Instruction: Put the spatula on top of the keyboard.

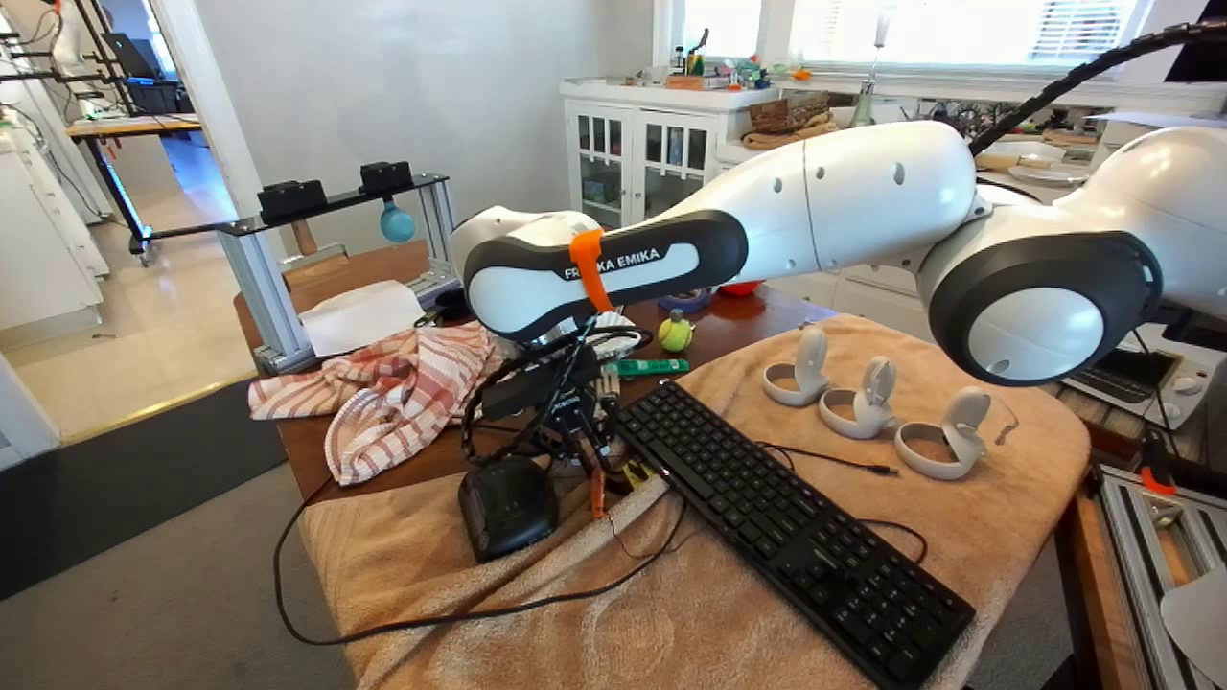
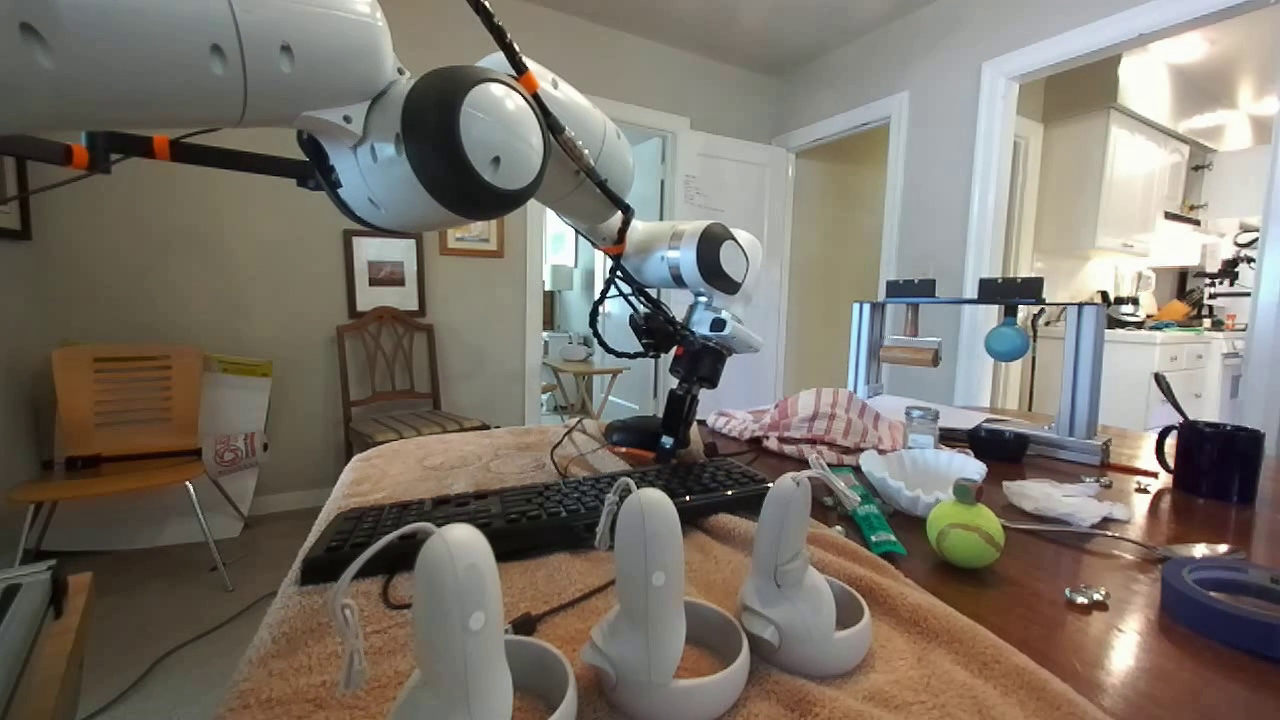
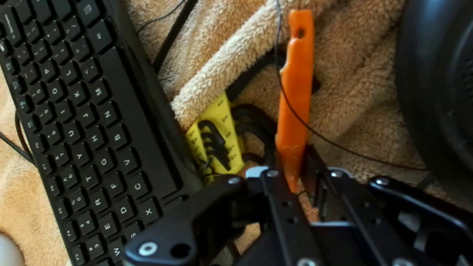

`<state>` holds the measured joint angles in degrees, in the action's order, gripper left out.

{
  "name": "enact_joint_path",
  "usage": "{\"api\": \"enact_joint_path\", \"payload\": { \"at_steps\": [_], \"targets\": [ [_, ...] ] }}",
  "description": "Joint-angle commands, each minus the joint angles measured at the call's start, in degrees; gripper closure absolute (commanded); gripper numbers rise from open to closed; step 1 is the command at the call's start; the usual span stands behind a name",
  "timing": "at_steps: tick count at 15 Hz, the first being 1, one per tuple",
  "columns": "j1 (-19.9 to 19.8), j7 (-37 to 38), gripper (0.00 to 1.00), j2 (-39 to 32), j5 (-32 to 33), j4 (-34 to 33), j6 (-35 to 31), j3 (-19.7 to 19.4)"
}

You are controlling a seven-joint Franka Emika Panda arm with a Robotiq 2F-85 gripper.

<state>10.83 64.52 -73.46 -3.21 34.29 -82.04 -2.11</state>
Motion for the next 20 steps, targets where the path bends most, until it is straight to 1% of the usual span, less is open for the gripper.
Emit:
{"api": "enact_joint_path", "payload": {
  "at_steps": [1, 4, 6, 9, 12, 13, 16, 20],
  "targets": [
    [0.4, 0.6, 0.95, -1.5, 0.5, -2.6, -0.6, -0.4],
    [0.6, -0.8, 0.95, -0.9, 1.0, -2.5, -0.1, -0.5],
    [0.9, -3.1, 0.95, 0.0, 1.8, -2.4, 1.1, -0.5],
    [1.7, -7.8, 0.95, 1.3, 3.7, -1.8, 4.8, -0.7],
    [2.0, -16.6, 0.95, 1.5, 6.1, -1.5, 6.9, -0.2],
    [2.5, -17.9, 0.95, 1.3, 7.3, -1.5, 7.9, -0.8],
    [3.1, -16.8, 0.95, 0.9, 10.2, -1.7, 10.7, -2.5],
    [4.1, -15.3, 0.95, 0.0, 12.3, -2.3, 11.0, -4.2]
  ]
}}
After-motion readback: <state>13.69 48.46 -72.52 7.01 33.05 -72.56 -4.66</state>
